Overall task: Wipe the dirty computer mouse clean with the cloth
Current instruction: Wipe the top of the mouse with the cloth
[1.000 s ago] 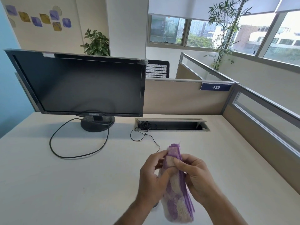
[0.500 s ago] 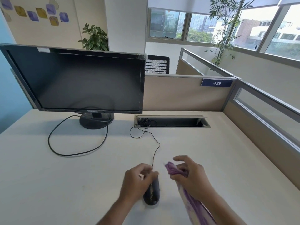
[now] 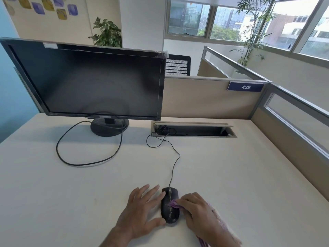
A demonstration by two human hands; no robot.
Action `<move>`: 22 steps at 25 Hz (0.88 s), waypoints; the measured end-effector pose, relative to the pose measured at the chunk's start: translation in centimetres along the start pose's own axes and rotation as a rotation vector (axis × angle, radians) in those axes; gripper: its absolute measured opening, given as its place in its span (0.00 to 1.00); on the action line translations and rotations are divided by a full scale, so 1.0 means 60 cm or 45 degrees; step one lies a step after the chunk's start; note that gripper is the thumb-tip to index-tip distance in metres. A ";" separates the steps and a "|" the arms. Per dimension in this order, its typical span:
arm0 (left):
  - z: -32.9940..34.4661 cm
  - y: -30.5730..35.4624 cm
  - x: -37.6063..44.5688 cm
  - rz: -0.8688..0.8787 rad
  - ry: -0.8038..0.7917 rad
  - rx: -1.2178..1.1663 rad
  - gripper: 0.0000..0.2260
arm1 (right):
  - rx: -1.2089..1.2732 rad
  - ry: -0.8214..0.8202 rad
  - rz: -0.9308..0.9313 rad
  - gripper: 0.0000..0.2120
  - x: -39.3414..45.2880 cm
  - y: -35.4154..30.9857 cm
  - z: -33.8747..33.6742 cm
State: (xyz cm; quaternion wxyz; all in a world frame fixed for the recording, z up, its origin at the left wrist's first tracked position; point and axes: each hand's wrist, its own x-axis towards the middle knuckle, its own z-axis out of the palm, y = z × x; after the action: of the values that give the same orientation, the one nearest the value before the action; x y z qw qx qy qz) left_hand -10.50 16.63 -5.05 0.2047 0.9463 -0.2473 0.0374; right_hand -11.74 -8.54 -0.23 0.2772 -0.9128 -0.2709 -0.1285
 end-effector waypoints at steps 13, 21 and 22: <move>0.006 -0.001 -0.001 0.005 0.076 0.000 0.35 | 0.044 -0.117 -0.162 0.16 0.012 -0.002 -0.007; 0.007 -0.003 -0.001 0.026 0.077 0.017 0.35 | -0.153 -0.135 -0.211 0.12 0.039 -0.054 -0.016; 0.007 -0.003 -0.001 0.025 0.081 0.023 0.34 | -0.161 -0.176 -0.236 0.13 0.034 -0.057 -0.020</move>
State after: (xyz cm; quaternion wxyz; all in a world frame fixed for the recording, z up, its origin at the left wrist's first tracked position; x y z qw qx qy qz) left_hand -10.46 16.61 -5.49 0.2035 0.9440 -0.2496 0.0716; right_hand -12.10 -5.99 3.00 0.1868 -0.9062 -0.3639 -0.1073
